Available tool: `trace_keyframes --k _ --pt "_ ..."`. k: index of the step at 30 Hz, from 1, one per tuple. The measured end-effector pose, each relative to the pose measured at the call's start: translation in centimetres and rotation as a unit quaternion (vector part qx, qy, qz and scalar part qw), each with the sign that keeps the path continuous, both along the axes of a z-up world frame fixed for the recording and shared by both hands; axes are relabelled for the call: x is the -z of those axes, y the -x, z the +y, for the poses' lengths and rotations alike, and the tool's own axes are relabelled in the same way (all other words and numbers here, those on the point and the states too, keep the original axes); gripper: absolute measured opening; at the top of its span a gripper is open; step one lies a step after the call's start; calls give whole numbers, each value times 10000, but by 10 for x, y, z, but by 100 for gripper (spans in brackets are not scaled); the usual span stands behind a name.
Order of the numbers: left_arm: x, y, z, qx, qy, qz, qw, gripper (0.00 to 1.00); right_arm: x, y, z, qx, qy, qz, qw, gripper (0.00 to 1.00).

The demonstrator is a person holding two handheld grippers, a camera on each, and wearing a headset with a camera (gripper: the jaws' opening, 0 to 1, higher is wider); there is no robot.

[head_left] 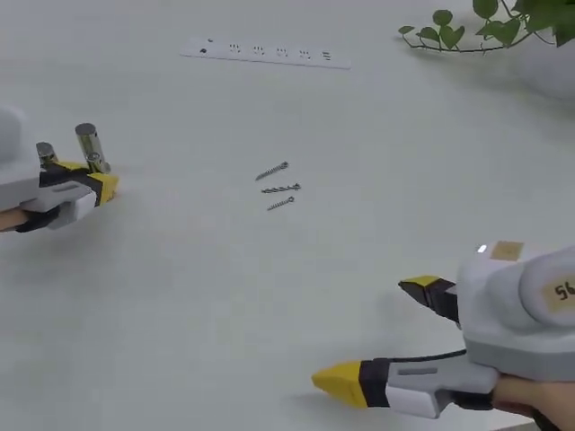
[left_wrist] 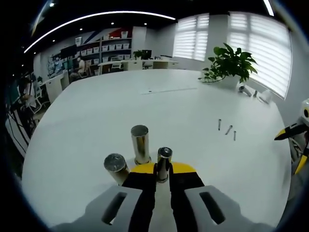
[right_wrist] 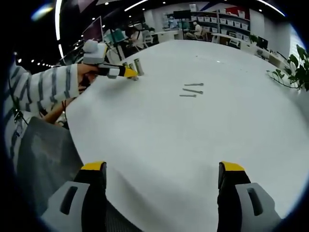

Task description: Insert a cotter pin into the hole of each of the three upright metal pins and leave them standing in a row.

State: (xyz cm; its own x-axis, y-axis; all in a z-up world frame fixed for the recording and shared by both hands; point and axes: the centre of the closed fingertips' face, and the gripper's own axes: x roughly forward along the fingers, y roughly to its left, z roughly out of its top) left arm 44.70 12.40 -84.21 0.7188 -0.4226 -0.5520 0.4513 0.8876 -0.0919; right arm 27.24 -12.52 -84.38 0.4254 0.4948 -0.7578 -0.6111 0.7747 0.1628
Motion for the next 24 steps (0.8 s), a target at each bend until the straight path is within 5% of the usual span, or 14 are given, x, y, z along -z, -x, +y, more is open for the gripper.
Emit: trace_keyframes --k 13,24 --pt "-2 4 0 -245 58 64 9997 7 -4 0 -2 55 -30 -50 10000 97" --pt "-27 13 3 -389 75 -249 9989 7 -6 3 -2 78 -56 -88 9999 96"
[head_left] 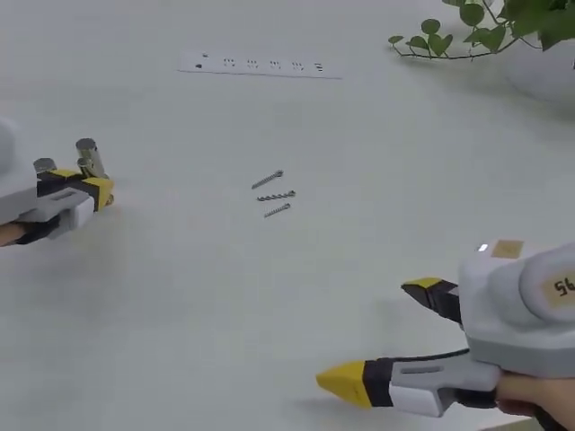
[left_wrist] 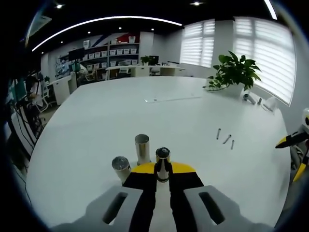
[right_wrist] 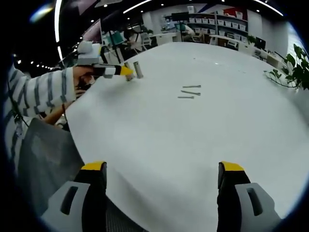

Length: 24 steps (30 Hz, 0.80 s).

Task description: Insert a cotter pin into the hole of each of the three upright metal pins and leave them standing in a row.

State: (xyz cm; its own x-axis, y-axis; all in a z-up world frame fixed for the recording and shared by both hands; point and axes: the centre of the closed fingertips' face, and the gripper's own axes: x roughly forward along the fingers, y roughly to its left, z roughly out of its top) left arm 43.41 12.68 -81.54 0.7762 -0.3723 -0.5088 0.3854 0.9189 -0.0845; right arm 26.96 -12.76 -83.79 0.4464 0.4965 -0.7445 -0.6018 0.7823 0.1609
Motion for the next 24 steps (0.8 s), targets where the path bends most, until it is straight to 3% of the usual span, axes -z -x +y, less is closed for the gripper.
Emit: trace_keyframes --k 6,11,19,24 --pt "-7 12 10 -327 105 137 9993 7 -3 -2 4 -62 -91 -100 9999 96" --pt "-13 24 14 -495 175 154 9985 7 -6 -3 7 -137 -131 -160 9997 96" --pt "-22 45 15 -620 103 179 9979 7 -6 0 12 -315 -169 -165 9992 96" --pt "-27 58 9 -589 -26 90 9982 7 -7 1 13 -412 -174 -174 9988 96"
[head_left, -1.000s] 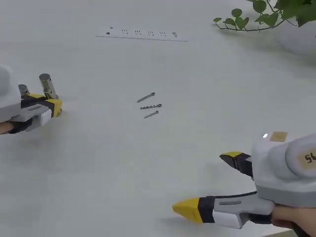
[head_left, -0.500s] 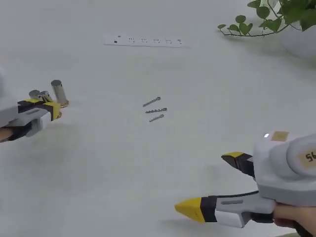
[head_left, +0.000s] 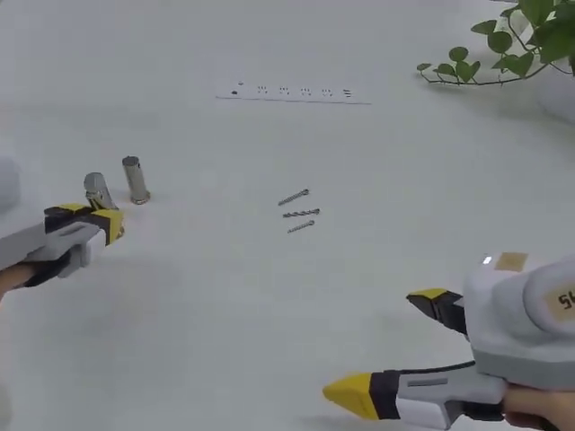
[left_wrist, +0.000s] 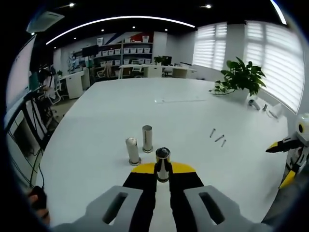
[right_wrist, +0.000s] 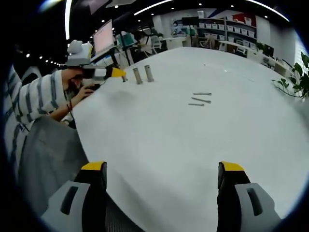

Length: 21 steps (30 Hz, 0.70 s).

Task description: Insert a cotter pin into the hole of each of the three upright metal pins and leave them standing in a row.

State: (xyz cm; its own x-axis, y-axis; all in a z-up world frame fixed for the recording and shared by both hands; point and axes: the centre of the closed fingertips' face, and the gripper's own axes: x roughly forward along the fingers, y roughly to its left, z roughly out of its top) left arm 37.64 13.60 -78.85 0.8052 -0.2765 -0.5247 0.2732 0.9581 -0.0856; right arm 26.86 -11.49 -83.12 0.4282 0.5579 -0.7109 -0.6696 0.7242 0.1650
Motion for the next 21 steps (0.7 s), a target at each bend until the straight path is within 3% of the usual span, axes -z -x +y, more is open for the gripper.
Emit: trace_keyframes --k 3,5,7,12,15,21 --pt "2 8 -4 18 -52 10 10000 7 -1 -1 0 -34 -2 -25 10000 96" --pt "4 14 -9 47 39 -13 10000 7 -2 -1 0 -45 -31 -39 10000 96" --pt "7 20 -14 7 148 44 9999 7 -2 -1 1 -73 -40 -43 10000 96" --pt "15 33 -20 -33 105 130 9999 7 0 2 2 -165 -3 -29 9999 96" --pt "19 38 -22 -90 155 162 9997 7 1 3 4 -188 -33 -12 9998 95" --pt "29 43 -29 -41 46 259 9996 7 1 3 5 -261 -22 -7 9997 95"
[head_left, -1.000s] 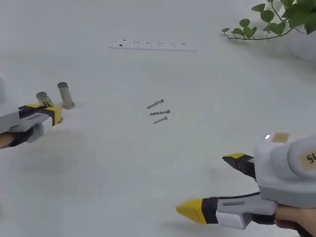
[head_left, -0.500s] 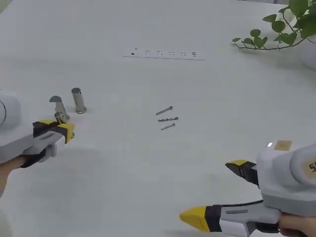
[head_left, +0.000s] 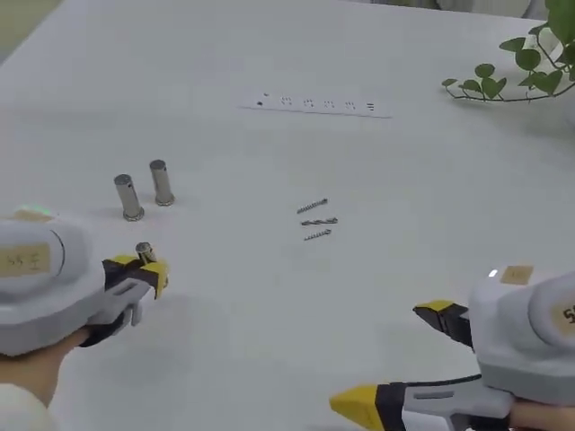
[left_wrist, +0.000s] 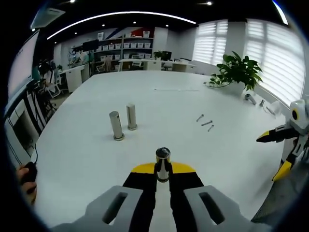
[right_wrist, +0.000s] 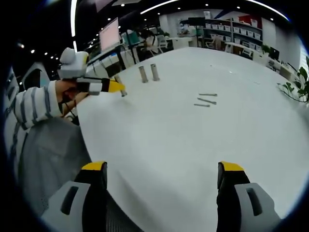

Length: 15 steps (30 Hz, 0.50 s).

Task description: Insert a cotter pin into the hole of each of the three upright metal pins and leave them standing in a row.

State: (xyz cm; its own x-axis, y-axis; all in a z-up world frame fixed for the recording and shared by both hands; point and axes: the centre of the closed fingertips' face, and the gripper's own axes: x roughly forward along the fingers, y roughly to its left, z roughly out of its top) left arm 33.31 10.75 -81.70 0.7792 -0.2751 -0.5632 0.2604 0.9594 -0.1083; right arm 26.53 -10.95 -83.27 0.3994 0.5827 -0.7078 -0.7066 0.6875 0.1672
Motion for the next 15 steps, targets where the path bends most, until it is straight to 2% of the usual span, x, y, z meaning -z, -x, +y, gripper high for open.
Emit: trace_keyframes --k 9,13,15 --pt "10 -3 -6 -61 55 79 9999 7 2 1 -3 30 8 45 10000 95" --pt "11 -5 -6 -7 -108 -76 9999 7 3 1 -5 64 11 68 10000 95" --pt "13 -6 -6 -11 -72 -60 10000 7 4 1 -5 66 12 85 9999 95"
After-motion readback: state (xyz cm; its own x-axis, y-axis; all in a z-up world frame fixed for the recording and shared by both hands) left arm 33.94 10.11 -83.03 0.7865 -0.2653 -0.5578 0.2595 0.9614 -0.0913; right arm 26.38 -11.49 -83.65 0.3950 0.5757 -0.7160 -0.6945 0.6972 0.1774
